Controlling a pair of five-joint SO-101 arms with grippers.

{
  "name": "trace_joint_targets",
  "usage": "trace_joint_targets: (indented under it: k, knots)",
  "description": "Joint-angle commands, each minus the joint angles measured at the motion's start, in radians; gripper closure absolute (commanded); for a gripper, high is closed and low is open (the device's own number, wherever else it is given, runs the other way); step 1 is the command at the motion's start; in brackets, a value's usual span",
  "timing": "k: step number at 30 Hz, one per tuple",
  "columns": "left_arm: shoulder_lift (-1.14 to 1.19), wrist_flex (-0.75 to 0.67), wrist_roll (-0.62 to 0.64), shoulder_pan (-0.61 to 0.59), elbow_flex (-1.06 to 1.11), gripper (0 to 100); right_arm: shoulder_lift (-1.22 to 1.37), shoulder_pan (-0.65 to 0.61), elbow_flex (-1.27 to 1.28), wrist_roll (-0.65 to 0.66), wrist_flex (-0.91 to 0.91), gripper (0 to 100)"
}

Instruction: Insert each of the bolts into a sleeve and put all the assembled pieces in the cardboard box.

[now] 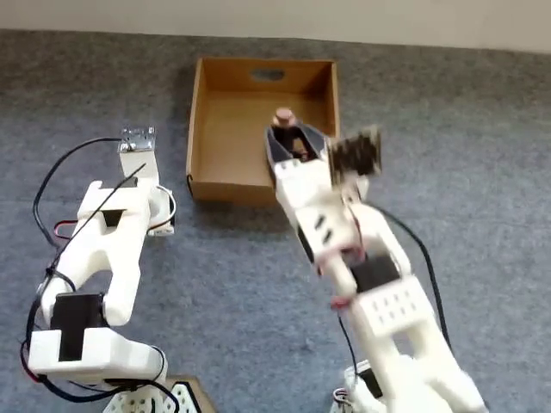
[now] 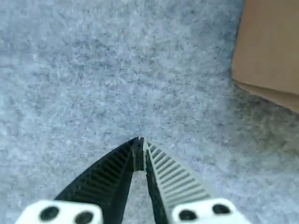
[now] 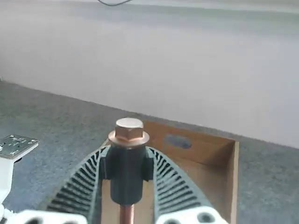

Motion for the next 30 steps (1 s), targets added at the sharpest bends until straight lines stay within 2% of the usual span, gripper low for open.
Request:
trace_joint_targets:
  k: [1, 3, 10, 13, 15, 24, 30]
  knots:
    - [-0.002, -0.009, -0.005, -0.001, -0.004, 97, 0.245, 0.01, -0.231, -0.201, -0.022, 99.3]
    - [-0.002, -0.009, -0.005, -0.001, -0.004, 97, 0.386, 0.012, -0.328, -0.232, -0.022, 99.3]
    - [-0.002, -0.009, -0.005, -0.001, -0.002, 97, 0.839, 0.008, -0.624, -0.17, -0.022, 99.3]
    - [-0.002, -0.009, -0.005, -0.001, -0.002, 97, 0.97, 0.001, -0.728, -0.255, -0.008, 99.3]
    - [-0.001, -0.009, -0.005, -0.001, -0.002, 97, 1.047, 0.001, -0.786, -0.296, 0.068, 99.3]
    - [-0.001, -0.012, -0.005, -0.001, -0.002, 97, 1.185, 0.001, -1.029, -0.295, 0.438, 99.3]
    - [-0.001, -0.015, -0.005, -0.001, 0.008, 97, 1.198, -0.001, -1.044, -0.295, 0.452, 99.3]
